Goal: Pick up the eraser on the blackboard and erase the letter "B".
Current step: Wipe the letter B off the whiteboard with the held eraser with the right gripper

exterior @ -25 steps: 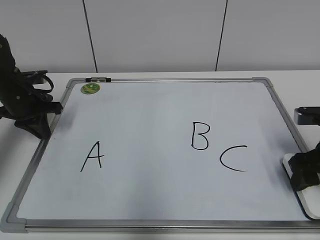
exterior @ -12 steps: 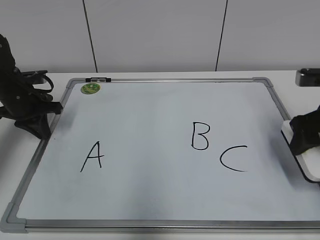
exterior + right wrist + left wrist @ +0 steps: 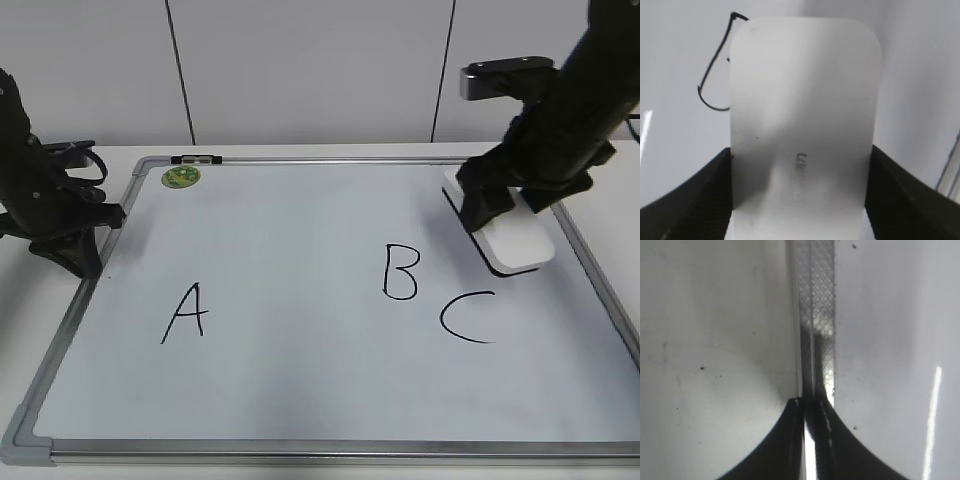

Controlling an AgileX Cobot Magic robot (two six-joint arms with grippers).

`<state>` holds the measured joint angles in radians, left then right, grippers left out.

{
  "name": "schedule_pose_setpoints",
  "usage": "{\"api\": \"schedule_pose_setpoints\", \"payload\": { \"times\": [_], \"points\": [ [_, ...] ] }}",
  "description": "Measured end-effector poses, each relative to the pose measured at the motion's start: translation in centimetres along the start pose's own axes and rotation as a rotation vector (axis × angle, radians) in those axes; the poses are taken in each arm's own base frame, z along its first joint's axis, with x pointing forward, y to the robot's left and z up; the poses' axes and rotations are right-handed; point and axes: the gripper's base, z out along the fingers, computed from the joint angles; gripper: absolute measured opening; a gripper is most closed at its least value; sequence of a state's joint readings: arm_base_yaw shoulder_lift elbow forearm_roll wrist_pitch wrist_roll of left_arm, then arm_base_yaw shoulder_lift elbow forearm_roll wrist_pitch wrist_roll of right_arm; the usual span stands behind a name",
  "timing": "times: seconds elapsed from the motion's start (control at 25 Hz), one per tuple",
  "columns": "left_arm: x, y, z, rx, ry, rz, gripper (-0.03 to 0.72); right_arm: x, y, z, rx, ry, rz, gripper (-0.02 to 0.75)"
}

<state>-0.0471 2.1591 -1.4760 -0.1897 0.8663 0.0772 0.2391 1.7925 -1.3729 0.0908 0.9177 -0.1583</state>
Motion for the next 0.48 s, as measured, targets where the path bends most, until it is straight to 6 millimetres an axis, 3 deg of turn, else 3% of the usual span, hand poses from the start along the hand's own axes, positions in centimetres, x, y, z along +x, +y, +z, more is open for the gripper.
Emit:
{"api": "schedule_pose_setpoints", "payload": {
  "times": [0.28,0.48],
  "points": [
    [0.0,0.0,0.0,0.002,-0.002,-0.001,0.034,-5.1,0.1,5.1,-0.006,0.042,-0.091,0.536],
    [0.0,0.0,0.0,0.005,-0.001,-0.006,0.034,-7.1,-0.3,8.8,-0.014,0.111,-0.166,0.536]
  ]
}}
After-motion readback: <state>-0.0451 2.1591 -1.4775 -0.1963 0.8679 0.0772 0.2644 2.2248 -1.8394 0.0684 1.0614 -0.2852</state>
